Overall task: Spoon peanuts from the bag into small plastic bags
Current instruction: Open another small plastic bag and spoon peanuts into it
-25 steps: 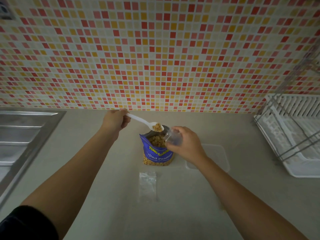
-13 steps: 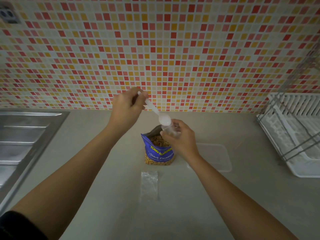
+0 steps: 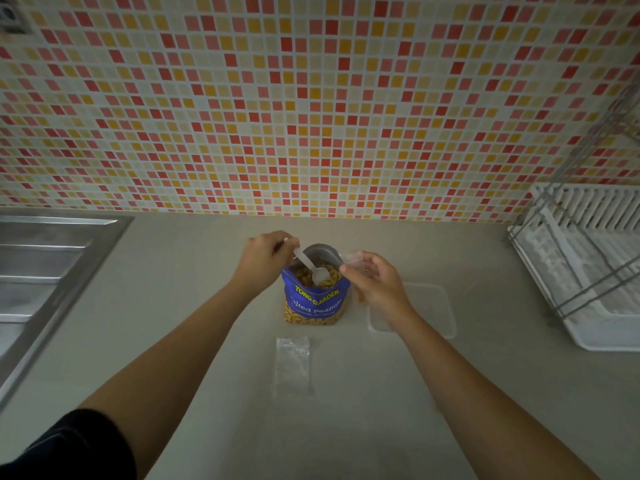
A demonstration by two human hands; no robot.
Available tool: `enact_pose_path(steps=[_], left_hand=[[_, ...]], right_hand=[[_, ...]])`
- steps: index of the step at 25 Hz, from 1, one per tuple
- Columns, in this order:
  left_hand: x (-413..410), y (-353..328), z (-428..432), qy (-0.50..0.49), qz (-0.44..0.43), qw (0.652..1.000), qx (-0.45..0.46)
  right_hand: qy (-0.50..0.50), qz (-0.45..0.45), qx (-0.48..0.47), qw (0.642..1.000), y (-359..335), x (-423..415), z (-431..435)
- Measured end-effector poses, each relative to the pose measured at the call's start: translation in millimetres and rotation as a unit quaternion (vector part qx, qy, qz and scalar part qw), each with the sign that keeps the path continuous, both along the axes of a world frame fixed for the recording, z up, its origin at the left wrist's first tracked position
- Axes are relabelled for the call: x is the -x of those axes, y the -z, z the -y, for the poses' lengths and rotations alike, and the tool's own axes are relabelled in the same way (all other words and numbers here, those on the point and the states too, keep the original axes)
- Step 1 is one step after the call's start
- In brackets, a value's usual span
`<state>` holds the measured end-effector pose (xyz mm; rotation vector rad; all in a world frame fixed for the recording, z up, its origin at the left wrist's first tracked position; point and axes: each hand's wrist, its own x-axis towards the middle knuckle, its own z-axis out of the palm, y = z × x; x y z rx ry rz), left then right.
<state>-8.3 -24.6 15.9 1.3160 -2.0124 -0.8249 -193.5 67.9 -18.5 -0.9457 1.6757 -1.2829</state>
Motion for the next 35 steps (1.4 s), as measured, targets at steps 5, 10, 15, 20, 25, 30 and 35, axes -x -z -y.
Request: enact_pose_path(steps=[5, 10, 15, 20, 25, 30, 35], left_hand=[[11.3, 11.9, -3.5, -0.149, -0.095, 0.970, -0.169], [9.5, 11.3, -2.8, -0.175, -0.165, 0.940, -0.242], [7.4, 14.1, -0.3, -0.188, -0.190, 0.929, -0.254], [6.0, 13.2, 8.4, -0.249, -0.191, 0.911, -0.266], [-7.6, 11.7, 17.5, -0.264, -0.208, 0.903, -0.268], [-17.9, 0.2, 24.9, -0.257, -0.231, 0.903, -0.256], [-21.6, -19.9, 28.4, -0.254, -0.248, 0.904, -0.239]], right_hand=[[-0.015, 0.010, -0.003, 1.000, 6.2, 3.4, 0.0], [-0.029, 0.005, -0.010, 1.000, 3.7, 6.9, -3.1], [-0.036, 0.003, -0.016, 0.999, 4.9, 8.5, -3.9], [-0.035, -0.041, -0.016, 0.998, -1.3, 10.3, -7.8], [-0.051, -0.204, 0.014, 0.978, -17.9, 6.4, -11.0], [-0.086, -0.352, 0.000, 0.932, -23.2, -2.6, -2.6], [-0.098, -0.363, 0.006, 0.926, -23.4, -15.1, 3.9]])
